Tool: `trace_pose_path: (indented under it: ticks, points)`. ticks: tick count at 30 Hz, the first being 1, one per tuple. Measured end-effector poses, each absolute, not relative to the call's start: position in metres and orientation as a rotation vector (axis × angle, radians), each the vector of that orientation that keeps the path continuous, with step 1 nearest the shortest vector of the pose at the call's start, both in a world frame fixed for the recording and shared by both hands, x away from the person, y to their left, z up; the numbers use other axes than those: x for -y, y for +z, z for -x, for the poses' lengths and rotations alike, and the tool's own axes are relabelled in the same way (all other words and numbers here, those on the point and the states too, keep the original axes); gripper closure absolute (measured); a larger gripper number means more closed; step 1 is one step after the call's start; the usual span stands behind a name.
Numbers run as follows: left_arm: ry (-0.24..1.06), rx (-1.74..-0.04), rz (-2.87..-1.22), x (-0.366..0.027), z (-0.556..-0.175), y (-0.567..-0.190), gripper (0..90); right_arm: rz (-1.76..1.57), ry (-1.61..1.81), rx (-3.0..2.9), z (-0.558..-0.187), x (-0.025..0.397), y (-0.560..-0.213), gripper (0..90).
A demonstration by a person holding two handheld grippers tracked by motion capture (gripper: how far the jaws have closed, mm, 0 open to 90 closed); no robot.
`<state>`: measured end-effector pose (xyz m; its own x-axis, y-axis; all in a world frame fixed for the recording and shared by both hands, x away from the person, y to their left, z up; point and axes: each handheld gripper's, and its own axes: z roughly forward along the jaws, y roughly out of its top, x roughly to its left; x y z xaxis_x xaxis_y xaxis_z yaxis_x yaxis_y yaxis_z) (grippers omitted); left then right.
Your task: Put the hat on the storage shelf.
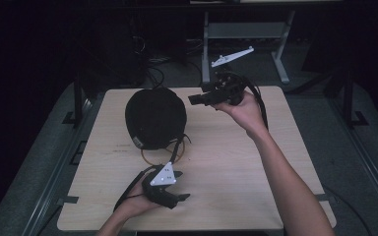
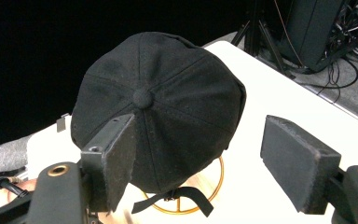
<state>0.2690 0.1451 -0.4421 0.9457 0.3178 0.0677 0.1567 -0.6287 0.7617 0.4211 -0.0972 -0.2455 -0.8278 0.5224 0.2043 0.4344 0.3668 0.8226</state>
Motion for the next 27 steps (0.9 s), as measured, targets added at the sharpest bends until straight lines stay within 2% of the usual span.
trace_pose_path:
  ticks: [27]
  points:
    - [0.244,-0.338,-2.265,-0.144,-0.268,-0.443,25.5,-0.935,1.461,-2.514,-0.414,0.124,-0.260,25.4]
